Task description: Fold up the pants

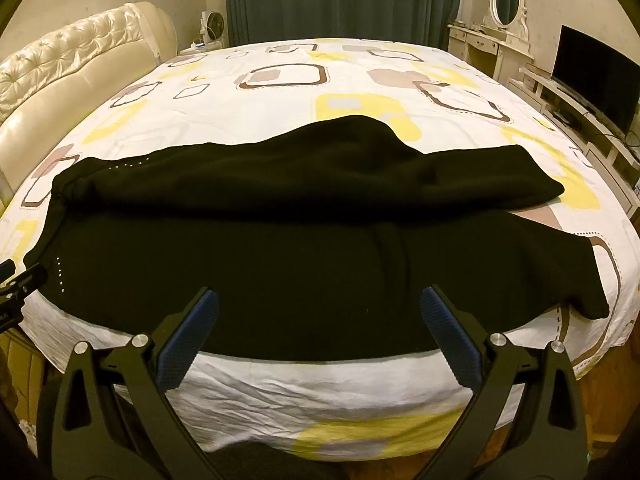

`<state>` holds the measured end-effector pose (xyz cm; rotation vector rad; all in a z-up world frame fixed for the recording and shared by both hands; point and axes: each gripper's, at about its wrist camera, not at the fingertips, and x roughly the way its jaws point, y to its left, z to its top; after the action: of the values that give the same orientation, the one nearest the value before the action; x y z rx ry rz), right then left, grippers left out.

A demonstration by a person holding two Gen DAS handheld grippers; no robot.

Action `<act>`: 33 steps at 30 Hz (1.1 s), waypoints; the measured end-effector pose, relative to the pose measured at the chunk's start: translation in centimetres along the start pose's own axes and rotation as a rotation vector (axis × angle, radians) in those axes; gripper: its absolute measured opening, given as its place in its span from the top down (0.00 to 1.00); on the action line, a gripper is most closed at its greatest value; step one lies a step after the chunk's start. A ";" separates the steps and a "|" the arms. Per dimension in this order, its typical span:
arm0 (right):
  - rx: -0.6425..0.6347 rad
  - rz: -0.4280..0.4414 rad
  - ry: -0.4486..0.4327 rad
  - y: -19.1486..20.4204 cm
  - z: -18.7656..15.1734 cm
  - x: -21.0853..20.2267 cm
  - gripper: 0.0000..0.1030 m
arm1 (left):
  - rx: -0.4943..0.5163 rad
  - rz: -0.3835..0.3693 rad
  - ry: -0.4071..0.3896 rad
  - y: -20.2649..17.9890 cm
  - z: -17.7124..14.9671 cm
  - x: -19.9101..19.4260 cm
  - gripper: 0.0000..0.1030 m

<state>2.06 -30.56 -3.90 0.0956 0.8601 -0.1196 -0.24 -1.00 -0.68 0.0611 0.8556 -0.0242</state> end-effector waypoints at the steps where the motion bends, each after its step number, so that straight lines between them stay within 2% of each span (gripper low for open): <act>1: 0.002 0.001 0.001 -0.1 0.0 0.1 0.02 | 0.000 -0.001 0.000 0.0 0.0 0.0 0.05; 33: -0.002 -0.003 0.006 0.1 -0.2 0.2 0.02 | -0.003 -0.021 -0.004 0.0 0.0 0.0 0.05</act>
<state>2.04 -30.41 -4.17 0.0929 0.8660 -0.1208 -0.27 -0.96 -0.64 0.0491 0.8520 -0.0422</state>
